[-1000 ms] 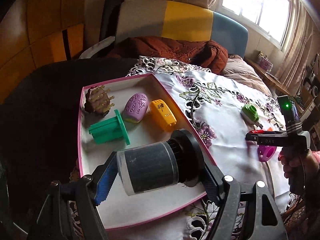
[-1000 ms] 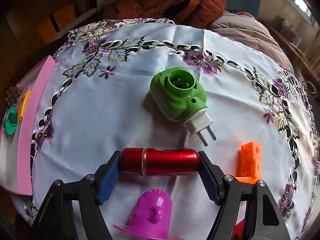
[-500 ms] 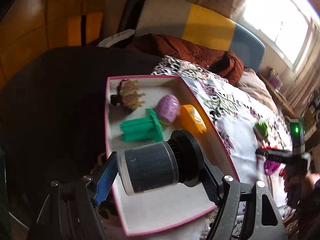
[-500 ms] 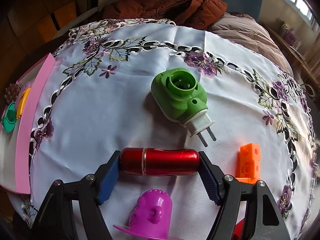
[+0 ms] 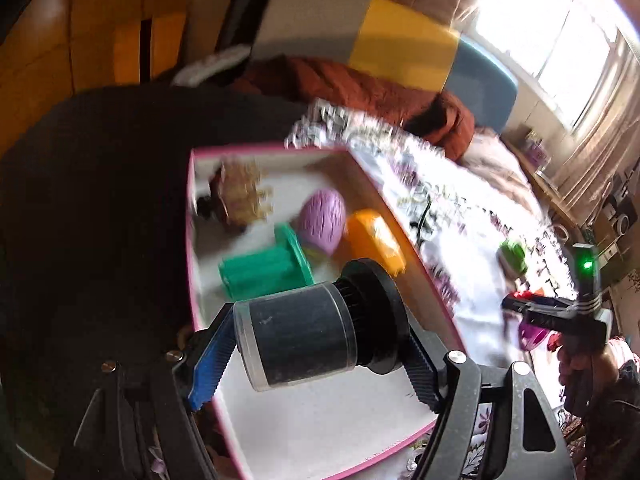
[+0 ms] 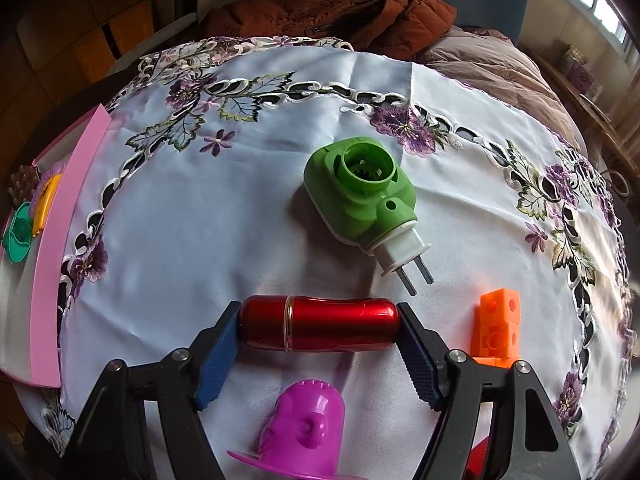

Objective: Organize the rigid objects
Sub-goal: 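Lower the grey spool into the tray and open the left tool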

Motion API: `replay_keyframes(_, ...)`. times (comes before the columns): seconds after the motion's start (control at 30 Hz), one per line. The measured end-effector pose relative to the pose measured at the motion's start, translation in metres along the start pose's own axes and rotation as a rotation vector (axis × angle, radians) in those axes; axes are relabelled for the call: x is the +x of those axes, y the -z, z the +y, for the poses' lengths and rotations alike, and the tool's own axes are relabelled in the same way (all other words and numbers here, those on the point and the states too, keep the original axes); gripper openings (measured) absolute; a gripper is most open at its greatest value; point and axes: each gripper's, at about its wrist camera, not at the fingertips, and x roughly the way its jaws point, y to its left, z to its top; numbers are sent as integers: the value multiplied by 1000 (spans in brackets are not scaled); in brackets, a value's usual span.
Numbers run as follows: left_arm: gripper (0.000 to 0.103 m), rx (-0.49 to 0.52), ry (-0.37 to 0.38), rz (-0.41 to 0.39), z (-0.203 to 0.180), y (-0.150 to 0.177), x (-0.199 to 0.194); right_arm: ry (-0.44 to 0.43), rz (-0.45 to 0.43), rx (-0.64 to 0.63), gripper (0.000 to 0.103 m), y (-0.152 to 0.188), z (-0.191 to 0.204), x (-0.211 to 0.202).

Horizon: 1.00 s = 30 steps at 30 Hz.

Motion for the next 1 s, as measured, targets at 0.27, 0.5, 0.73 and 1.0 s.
replay_keyframes(0.27, 77, 2, -87, 91, 2, -3, 37, 1, 0, 0, 74, 0, 0, 0)
replay_keyframes(0.5, 77, 10, -163, 54, 7, -16, 42, 2, 0, -1, 74, 0, 0, 0)
replay_keyframes(0.73, 81, 6, -186, 17, 10, -9, 27, 8, -3, -9, 74, 0, 0, 0)
replay_keyframes(1.0, 81, -3, -237, -76, 1, 5, -11, 18, -9, -25, 74, 1, 1, -1)
